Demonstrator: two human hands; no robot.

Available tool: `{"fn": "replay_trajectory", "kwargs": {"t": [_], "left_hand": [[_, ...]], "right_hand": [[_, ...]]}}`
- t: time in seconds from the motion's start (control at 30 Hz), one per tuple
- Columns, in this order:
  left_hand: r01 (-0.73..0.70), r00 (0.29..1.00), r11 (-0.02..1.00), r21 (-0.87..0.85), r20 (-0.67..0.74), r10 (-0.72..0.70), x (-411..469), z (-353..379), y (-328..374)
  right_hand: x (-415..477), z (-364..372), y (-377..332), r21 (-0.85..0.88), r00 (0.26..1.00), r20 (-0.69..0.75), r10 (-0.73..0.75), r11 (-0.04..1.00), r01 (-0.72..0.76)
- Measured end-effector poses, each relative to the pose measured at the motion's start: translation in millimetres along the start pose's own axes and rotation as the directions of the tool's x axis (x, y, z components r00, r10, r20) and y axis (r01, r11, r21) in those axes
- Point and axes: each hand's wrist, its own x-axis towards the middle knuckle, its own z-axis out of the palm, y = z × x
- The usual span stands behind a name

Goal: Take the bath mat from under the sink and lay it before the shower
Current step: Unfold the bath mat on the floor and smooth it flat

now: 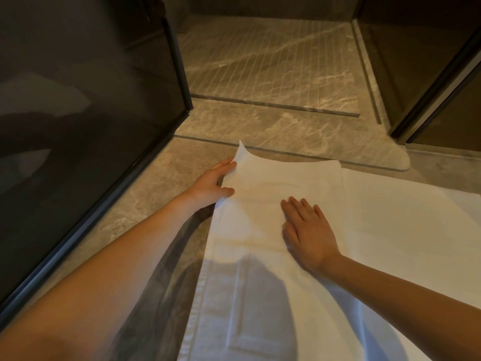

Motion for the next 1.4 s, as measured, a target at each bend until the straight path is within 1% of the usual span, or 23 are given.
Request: {"fn": "replay_trajectory", "kwargs": {"t": [0.07,0.13,0.17,0.23,0.3,0.37,0.5,0.57,0.83,1.07,1.3,1.4], "left_hand": [[-0.028,1.0,0.999,0.04,0.012,0.028,0,-2,-6],[-0.035,0.999,0.997,0.067,0.011,0.034,1,1,-13],[-0.037,0.999,0.996,0.085,0.005,0.036,3,4,-17],[-0.04,0.999,0.991,0.125,-0.008,0.041,7,8,-25],[-0.043,0.999,0.986,0.162,-0.013,0.046,12,12,-30],[-0.043,0.999,0.98,0.193,-0.011,0.046,18,14,-34],[-0.029,1.0,0.969,0.245,-0.003,0.031,25,20,-39],[-0.029,1.0,0.966,0.257,0.002,0.029,27,21,-43],[0.008,1.0,0.971,0.24,0.014,-0.011,24,7,-55],[0.078,0.997,0.948,0.31,-0.034,-0.071,13,-31,-64],[0.085,0.996,0.88,0.468,-0.021,-0.085,20,-77,-85],[0.107,0.994,0.851,0.515,-0.04,-0.101,23,-87,-92]], "right_hand": [[2,-12,11,0.07,0.994,-0.107,0.016,0.998,-0.008],[-1,-21,37,0.145,0.968,-0.216,0.13,0.984,-0.099],[-5,-23,53,0.187,0.948,-0.244,0.203,0.969,-0.159],[-15,-25,84,0.245,0.922,-0.232,0.31,0.936,-0.253],[-23,-25,106,0.241,0.92,-0.185,0.346,0.923,-0.298],[-27,-22,117,0.21,0.926,-0.154,0.344,0.927,-0.309],[-31,-8,124,0.02,0.952,-0.081,0.294,0.956,-0.293],[-31,-4,125,-0.02,0.952,-0.068,0.3,0.953,-0.302],[-30,-2,127,-0.041,0.95,-0.062,0.306,0.95,-0.308],[-30,0,128,-0.042,0.951,-0.075,0.299,0.952,-0.302],[-30,0,129,-0.046,0.952,-0.071,0.298,0.952,-0.302],[-30,1,128,-0.041,0.951,-0.079,0.3,0.952,-0.304]]}}
